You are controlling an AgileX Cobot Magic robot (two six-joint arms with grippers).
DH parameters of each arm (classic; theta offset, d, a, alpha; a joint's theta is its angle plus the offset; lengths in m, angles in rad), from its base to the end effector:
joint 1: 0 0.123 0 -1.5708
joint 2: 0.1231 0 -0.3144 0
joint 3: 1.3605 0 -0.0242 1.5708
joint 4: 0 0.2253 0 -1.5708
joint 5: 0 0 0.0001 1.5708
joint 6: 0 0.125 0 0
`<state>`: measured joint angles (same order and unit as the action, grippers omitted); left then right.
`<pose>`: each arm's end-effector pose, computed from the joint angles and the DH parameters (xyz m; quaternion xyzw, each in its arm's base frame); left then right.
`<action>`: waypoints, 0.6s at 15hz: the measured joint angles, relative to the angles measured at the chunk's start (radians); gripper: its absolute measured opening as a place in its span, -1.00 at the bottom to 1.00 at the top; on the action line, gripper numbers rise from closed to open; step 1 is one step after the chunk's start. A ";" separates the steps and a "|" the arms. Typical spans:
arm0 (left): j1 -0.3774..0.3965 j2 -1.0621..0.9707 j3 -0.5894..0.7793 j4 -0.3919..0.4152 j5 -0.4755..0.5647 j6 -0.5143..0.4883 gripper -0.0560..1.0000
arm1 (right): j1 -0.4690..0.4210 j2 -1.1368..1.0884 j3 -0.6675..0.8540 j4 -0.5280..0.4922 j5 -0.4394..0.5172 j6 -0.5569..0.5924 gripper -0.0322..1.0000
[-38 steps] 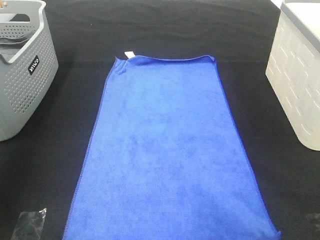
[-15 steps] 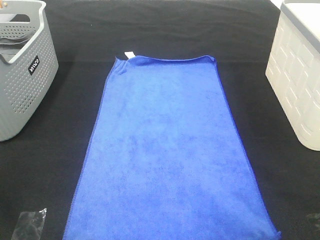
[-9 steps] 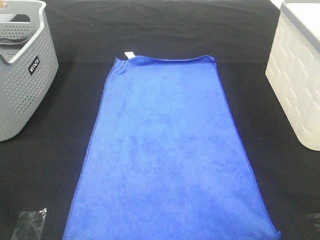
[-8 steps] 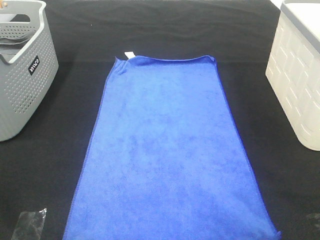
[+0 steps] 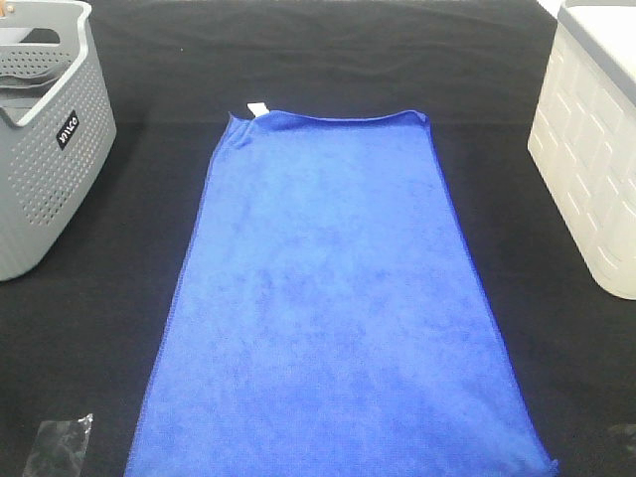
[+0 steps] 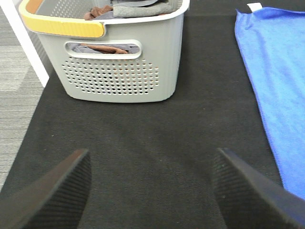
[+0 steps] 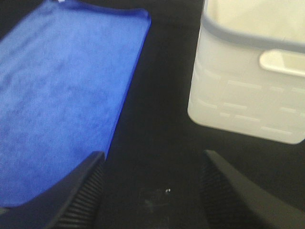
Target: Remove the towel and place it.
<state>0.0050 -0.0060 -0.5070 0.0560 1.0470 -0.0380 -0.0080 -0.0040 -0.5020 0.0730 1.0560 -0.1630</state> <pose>-0.0274 0.0059 0.2530 -0.0193 0.8456 0.0192 0.5331 -0.0272 0.0082 0.2507 -0.0672 0.8472 -0.0086 0.5269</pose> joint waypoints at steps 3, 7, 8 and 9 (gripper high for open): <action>-0.001 0.000 0.000 -0.013 0.000 0.000 0.40 | 0.000 0.000 0.001 0.000 -0.001 0.001 0.23; -0.001 0.000 0.000 -0.018 0.000 0.000 0.40 | 0.000 0.000 0.001 0.000 -0.001 0.001 0.23; -0.001 0.000 0.000 -0.018 0.000 0.000 0.40 | 0.000 0.000 0.001 0.000 -0.001 0.001 0.23; -0.001 0.000 0.000 -0.018 0.000 0.000 0.40 | 0.000 0.000 0.001 0.000 -0.001 0.001 0.23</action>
<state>0.0040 -0.0060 -0.5070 0.0380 1.0470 -0.0380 -0.0080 -0.0040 -0.5010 0.0730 1.0550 -0.1620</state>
